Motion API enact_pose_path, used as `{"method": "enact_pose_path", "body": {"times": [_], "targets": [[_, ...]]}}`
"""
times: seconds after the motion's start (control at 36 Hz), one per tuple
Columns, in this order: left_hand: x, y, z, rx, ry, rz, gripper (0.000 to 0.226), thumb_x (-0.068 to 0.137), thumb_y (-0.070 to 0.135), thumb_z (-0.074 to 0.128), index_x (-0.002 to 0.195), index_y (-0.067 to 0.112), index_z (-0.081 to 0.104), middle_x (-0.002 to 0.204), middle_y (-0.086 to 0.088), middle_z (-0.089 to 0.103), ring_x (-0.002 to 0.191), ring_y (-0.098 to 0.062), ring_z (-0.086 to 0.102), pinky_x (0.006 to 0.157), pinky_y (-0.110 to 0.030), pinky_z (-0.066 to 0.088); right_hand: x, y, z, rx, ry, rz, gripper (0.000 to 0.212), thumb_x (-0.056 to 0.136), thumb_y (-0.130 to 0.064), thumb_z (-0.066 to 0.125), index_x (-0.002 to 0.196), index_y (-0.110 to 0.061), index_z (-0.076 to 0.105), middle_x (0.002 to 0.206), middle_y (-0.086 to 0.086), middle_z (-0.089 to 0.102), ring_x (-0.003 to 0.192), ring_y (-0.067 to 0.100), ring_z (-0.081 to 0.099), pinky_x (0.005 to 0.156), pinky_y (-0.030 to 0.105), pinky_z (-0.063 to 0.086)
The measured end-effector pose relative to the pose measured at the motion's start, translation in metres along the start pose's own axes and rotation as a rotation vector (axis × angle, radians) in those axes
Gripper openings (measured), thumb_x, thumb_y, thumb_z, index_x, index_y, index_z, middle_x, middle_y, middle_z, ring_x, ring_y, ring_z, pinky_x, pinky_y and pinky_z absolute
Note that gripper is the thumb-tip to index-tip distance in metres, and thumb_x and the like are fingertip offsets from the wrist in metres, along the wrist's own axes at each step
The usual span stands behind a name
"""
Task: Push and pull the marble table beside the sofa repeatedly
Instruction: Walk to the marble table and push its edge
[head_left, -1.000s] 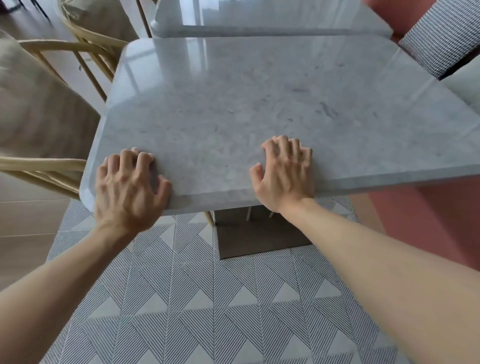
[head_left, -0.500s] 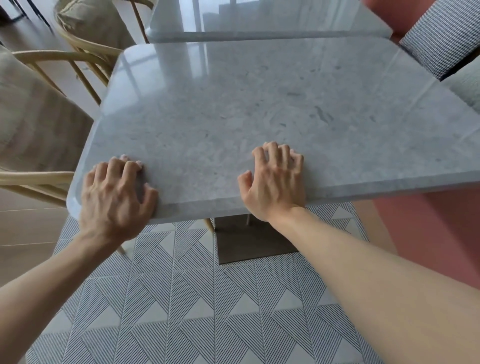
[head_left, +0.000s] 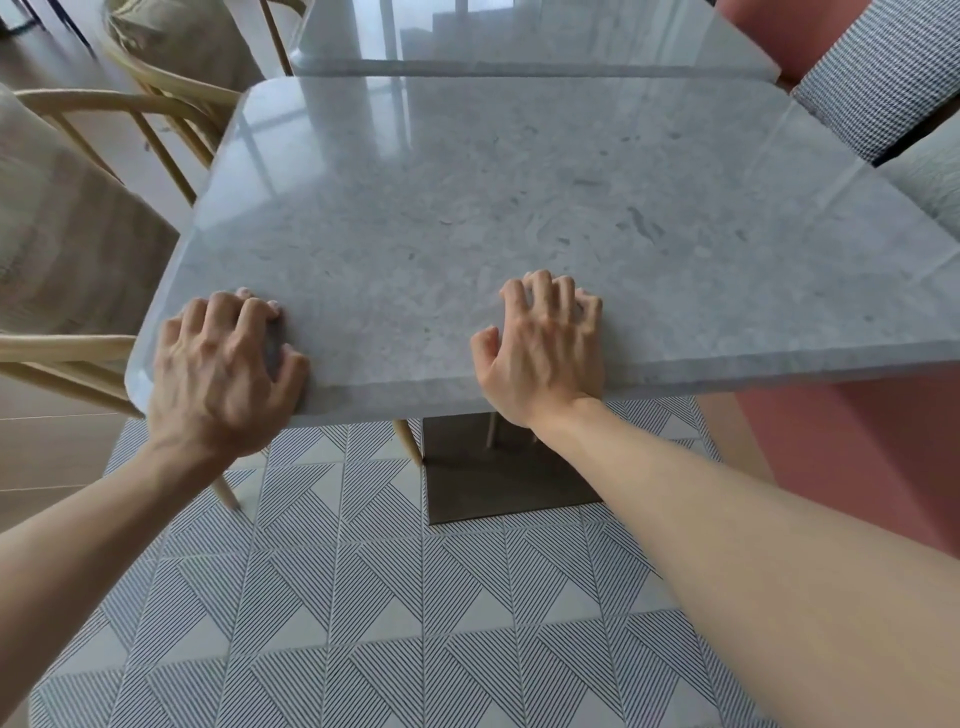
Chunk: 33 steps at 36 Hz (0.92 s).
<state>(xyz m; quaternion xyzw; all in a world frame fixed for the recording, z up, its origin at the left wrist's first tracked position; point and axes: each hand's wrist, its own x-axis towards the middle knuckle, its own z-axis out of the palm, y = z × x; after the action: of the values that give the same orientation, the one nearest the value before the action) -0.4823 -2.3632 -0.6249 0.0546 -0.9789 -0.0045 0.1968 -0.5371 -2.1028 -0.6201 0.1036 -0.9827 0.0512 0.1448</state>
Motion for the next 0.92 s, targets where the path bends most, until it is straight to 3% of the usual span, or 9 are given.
{"method": "enact_pose_path", "body": {"times": [0.75, 0.83, 0.92], "targets": [[0.008, -0.008, 0.006, -0.037, 0.014, -0.022, 0.047, 0.084, 0.04, 0.039, 0.112, 0.007, 0.057, 0.108, -0.021, 0.057, 0.101, -0.044, 0.054, 0.09, -0.054, 0.043, 0.008, -0.008, 0.008, 0.069, 0.085, 0.017, 0.042, 0.081, -0.038, 0.027, 0.098, -0.011, 0.056, 0.109, 0.016, 0.061, 0.106, 0.035, 0.054, 0.098, 0.058, 0.039], [0.01, 0.0, -0.001, -0.081, -0.103, -0.138, 0.053, 0.083, 0.043, 0.038, 0.119, 0.009, 0.055, 0.119, -0.022, 0.055, 0.11, -0.042, 0.049, 0.095, -0.053, 0.038, 0.005, -0.007, 0.0, 0.073, -0.004, 0.013, 0.04, 0.084, -0.038, 0.031, 0.105, -0.012, 0.054, 0.115, 0.016, 0.058, 0.11, 0.035, 0.051, 0.103, 0.058, 0.035], [0.033, 0.031, -0.022, -0.377, -0.178, -0.393, 0.052, 0.08, 0.045, 0.043, 0.119, 0.014, 0.062, 0.125, -0.02, 0.056, 0.116, -0.038, 0.05, 0.098, -0.045, 0.037, 0.015, 0.003, -0.016, 0.117, -0.141, -0.017, 0.043, 0.089, -0.042, 0.038, 0.117, -0.012, 0.051, 0.127, 0.015, 0.051, 0.121, 0.034, 0.045, 0.109, 0.056, 0.03]]}}
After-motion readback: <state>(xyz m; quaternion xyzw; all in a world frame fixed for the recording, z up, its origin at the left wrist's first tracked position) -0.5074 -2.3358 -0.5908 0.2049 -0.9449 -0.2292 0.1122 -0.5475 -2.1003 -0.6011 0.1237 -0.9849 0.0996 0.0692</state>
